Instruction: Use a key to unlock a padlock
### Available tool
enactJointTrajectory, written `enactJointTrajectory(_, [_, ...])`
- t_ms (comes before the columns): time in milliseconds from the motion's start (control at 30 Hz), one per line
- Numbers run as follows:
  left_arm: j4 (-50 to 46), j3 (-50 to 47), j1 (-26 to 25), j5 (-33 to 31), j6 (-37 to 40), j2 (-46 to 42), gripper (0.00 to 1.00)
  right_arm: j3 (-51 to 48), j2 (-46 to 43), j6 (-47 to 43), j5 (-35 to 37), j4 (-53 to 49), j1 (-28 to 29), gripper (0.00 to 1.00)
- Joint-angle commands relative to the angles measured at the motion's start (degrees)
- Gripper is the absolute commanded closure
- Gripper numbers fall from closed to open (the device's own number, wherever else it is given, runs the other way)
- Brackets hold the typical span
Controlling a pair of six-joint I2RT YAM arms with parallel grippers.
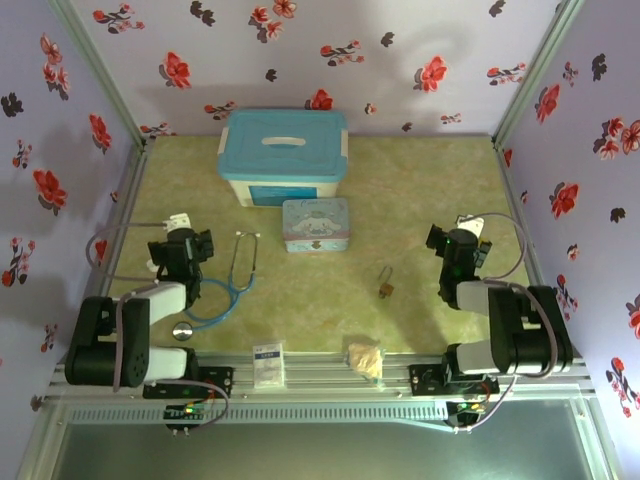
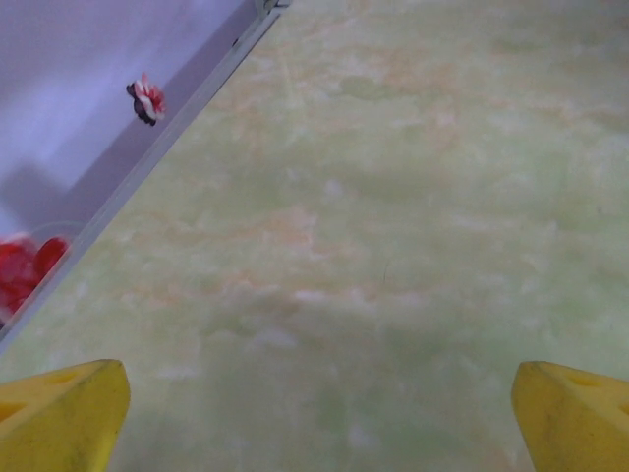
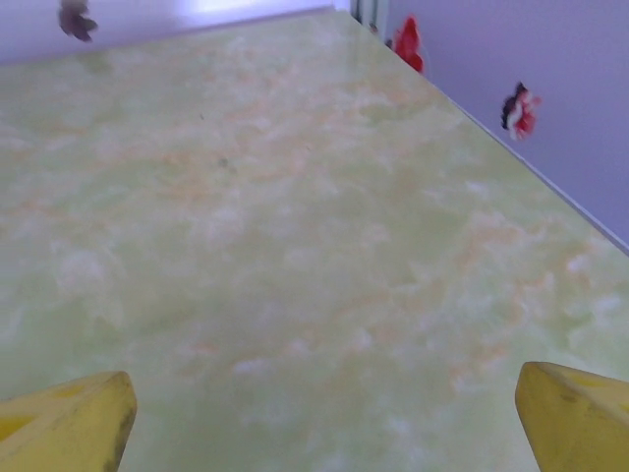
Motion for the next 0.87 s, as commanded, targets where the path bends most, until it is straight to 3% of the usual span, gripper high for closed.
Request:
enactJointTrajectory(0, [12.4, 1.2, 3.9, 8.4, 0.2, 3.6, 0.01, 0.7, 6.6, -0.7, -3.1, 12.5, -1.1, 0.01])
enactJointTrajectory(67, [15.9, 0.7, 5.6, 10.9, -0.7, 6.8, 0.0, 0.9, 10.1, -1.1, -3.0, 17.4, -1.1, 0.0])
enactJointTrajectory(133, [16.0, 1.1, 5.1, 11.9, 0.0, 8.0, 0.0, 4.0, 7.5, -1.1, -4.7, 7.0, -1.2, 0.01])
enactJointTrajectory(200, [17.2, 2.2, 3.7, 11.7, 2.2, 11.1, 0.0, 3.8, 8.8, -1.9, -5.2, 9.3, -1.0, 0.01])
enactJointTrajectory(400, [19.1, 1.3, 2.7, 8.4, 2.2, 11.6, 0.0, 3.9, 8.4, -1.9, -4.9, 8.5, -1.0, 0.01])
enactJointTrajectory(833, [19.2, 1.3, 2.6, 8.4, 2.3, 11.6, 0.0, 4.6, 8.4, -2.8, -8.0, 7.0, -1.1, 0.01])
